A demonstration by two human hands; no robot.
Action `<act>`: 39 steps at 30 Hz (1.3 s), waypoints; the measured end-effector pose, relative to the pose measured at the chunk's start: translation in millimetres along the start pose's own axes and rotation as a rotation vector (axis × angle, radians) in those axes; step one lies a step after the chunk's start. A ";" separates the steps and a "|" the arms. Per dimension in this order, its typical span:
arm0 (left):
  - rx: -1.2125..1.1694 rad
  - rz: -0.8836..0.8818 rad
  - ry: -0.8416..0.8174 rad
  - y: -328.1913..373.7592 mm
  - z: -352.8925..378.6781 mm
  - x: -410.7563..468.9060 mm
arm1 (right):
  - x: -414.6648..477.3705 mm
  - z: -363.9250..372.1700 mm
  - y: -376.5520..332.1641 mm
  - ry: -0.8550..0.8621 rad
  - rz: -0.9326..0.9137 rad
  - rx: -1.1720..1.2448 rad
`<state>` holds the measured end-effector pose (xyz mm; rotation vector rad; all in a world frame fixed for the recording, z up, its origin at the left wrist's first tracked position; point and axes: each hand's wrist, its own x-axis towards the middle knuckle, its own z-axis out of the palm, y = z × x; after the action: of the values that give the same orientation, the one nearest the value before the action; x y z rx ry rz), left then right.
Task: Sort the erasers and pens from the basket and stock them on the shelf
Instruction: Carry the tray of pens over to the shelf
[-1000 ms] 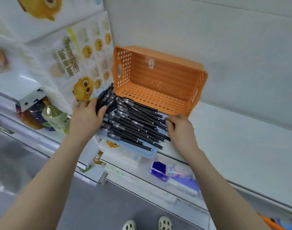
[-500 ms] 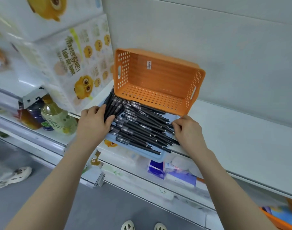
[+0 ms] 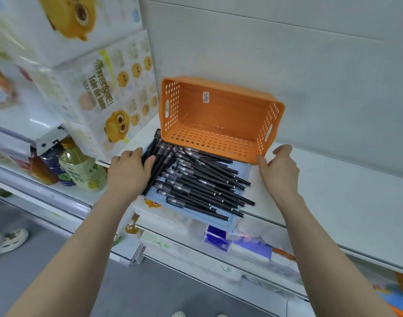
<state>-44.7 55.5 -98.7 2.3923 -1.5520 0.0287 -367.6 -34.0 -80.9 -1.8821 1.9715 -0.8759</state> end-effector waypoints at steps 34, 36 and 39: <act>-0.480 -0.127 -0.119 -20.2 -9.6 -58.0 | 18.7 3.2 -21.2 -0.045 -0.054 0.161; -0.483 -0.127 -0.132 -18.6 -8.9 -63.8 | 17.6 -0.3 -18.3 -0.098 -0.022 0.117; -0.491 -0.142 -0.144 -13.1 -10.7 -71.4 | 5.9 -9.7 -6.9 -0.199 0.048 -0.022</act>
<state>-61.4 126.8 -103.8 2.1321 -1.2561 -0.5047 -368.4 -37.3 -68.0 -1.8474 1.9040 -0.6299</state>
